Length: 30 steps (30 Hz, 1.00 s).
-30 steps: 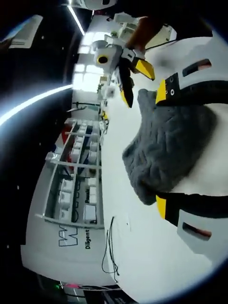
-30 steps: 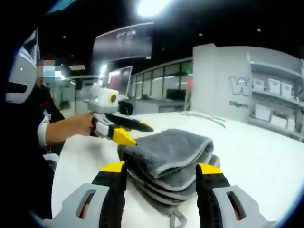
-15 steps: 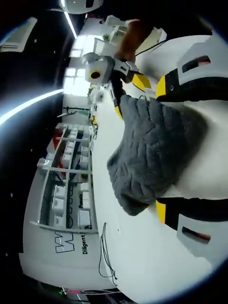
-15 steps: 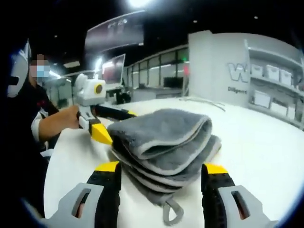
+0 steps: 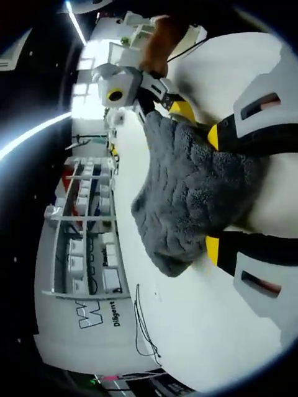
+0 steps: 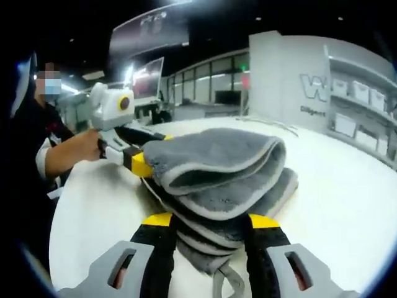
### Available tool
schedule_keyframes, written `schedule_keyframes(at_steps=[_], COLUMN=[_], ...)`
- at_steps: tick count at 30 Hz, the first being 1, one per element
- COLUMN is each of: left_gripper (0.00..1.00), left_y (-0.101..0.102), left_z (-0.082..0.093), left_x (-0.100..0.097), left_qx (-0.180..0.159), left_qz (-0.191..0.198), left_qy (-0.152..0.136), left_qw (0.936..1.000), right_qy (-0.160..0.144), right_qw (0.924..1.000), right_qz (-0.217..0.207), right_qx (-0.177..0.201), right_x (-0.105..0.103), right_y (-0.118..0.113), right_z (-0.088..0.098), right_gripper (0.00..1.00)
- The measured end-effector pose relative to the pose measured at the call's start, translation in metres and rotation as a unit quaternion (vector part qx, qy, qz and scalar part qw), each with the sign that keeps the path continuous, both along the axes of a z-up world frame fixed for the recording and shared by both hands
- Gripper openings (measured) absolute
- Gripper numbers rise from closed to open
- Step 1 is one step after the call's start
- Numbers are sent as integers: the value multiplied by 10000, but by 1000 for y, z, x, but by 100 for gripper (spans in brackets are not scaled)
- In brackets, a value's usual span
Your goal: Open the folded towel by lifting each exposed corner and separating the folded layers until the towel lies flat within the target outline without major curled edges
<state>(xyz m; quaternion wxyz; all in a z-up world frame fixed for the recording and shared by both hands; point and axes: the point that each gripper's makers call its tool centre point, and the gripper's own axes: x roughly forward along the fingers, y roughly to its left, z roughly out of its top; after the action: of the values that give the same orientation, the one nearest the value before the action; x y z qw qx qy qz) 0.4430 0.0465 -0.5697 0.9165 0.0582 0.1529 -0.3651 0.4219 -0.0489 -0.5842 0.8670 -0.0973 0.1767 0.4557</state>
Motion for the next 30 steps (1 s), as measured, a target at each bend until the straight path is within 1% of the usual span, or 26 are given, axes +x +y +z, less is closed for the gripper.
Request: schedule_keyframes(at_steps=[3, 9, 13, 15, 18, 23, 25, 30], left_gripper=[42, 40, 39, 39, 37, 35, 35, 35], left_y=[2, 14, 25, 32, 39, 45, 46, 44], left_z=[2, 4, 6, 5, 6, 7, 7, 10], left_x=[-1, -5, -10, -7, -8, -10, -10, -9], left_qx=[80, 233, 339, 368, 369, 307, 294, 321], left_qz=[15, 78, 154, 196, 253, 293, 299, 274], left_qy=[-59, -114, -165, -170, -179, -195, -193, -308], left_qw=[9999, 9996, 9992, 9990, 9988, 9989, 9989, 9986], right_qy=[20, -25, -30, -41, -55, -112, -86, -66], right_qw=[10000, 9999, 9996, 9994, 9991, 9988, 9989, 9993], right_qz=[13, 150, 270, 330, 399, 452, 433, 353], right_qx=[29, -39, -61, -79, -98, -181, -142, 75], right_x=[-1, -2, -4, -5, -6, -5, -5, -7], right_y=[4, 17, 28, 34, 40, 40, 37, 31], right_z=[0, 0, 0, -1, 0, -1, 1, 10], right_gripper=[41, 41, 40, 40, 40, 41, 41, 42])
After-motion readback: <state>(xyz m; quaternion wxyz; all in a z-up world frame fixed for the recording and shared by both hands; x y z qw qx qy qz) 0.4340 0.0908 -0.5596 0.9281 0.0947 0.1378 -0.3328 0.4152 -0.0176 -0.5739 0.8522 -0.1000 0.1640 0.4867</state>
